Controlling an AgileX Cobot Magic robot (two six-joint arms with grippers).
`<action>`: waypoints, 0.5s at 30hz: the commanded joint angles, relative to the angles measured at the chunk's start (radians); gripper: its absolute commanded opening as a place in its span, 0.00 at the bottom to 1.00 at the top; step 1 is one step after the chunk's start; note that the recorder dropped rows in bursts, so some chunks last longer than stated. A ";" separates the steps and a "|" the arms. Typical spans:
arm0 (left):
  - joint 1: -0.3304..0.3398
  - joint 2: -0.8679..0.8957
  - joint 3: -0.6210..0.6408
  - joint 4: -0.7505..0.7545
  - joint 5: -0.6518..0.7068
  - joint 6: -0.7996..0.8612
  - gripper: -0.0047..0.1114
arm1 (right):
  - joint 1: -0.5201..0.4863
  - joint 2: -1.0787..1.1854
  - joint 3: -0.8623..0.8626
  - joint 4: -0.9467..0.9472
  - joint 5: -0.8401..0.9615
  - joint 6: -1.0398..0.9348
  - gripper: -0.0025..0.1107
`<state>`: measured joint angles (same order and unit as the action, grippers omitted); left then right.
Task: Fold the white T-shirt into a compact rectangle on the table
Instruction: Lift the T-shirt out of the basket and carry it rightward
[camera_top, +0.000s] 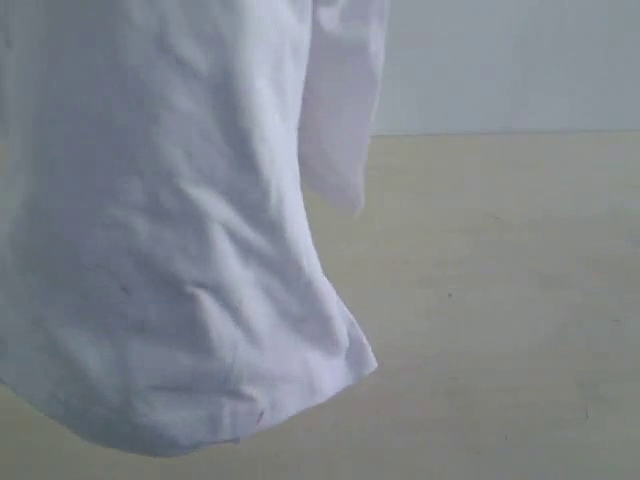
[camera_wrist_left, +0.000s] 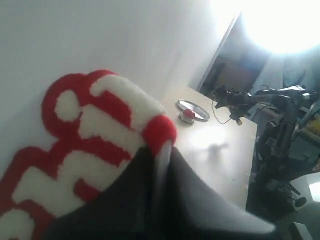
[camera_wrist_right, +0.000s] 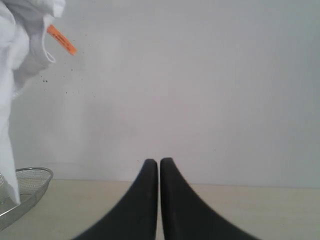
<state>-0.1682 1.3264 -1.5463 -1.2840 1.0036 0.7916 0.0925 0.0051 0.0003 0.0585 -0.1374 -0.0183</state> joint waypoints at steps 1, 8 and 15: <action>-0.083 0.002 0.126 0.006 -0.142 0.054 0.08 | -0.002 -0.005 0.000 -0.001 -0.007 -0.003 0.02; -0.159 0.078 0.281 0.001 -0.291 0.107 0.08 | -0.002 -0.005 0.000 -0.001 -0.007 -0.003 0.02; -0.167 0.212 0.315 -0.004 -0.326 0.170 0.08 | -0.002 -0.005 0.000 -0.001 -0.007 -0.003 0.02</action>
<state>-0.3270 1.5012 -1.2333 -1.2634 0.6933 0.9331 0.0925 0.0051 0.0003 0.0585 -0.1374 -0.0183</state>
